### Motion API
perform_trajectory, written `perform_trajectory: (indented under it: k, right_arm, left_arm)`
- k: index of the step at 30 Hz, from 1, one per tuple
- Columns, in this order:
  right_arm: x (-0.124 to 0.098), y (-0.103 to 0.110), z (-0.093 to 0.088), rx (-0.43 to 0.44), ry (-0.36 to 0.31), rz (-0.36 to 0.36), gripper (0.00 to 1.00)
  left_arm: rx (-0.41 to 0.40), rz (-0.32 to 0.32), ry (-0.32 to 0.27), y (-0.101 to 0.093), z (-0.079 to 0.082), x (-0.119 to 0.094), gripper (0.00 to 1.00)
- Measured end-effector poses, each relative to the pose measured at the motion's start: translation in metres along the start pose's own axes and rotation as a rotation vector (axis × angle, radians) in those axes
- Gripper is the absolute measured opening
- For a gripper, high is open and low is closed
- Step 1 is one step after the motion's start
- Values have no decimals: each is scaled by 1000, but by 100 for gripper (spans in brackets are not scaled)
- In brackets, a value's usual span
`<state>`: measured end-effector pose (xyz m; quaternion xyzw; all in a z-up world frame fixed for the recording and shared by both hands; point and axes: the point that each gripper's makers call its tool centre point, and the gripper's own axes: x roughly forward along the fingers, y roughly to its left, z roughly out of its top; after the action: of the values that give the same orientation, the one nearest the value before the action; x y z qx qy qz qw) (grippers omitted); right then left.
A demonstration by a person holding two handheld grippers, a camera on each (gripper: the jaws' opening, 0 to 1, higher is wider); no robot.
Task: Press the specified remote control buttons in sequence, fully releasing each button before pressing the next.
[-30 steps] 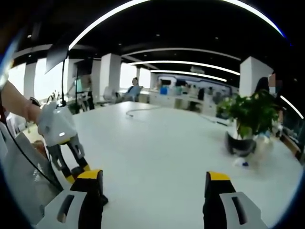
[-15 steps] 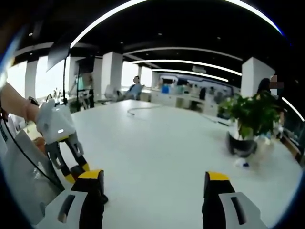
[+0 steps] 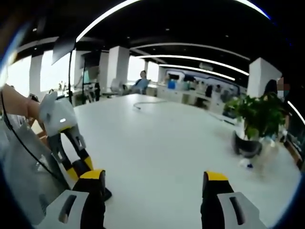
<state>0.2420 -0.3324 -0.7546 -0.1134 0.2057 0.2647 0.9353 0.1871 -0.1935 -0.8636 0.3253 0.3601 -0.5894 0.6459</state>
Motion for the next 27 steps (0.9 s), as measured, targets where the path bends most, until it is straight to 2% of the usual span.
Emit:
perform_trajectory:
  k: [11,15,27]
  right_arm:
    - [1,2,-2,-9,15,5,81]
    - [1,2,-2,-9,16,6,81]
    - [2,6,-4,-21,26,26,80]
  left_arm:
    - [-28,8,-134,-2,0,-2,26]
    - [-52,31,-131,1,-6,-7,30]
    - [-65,49,-156,-2,-21,-15,28]
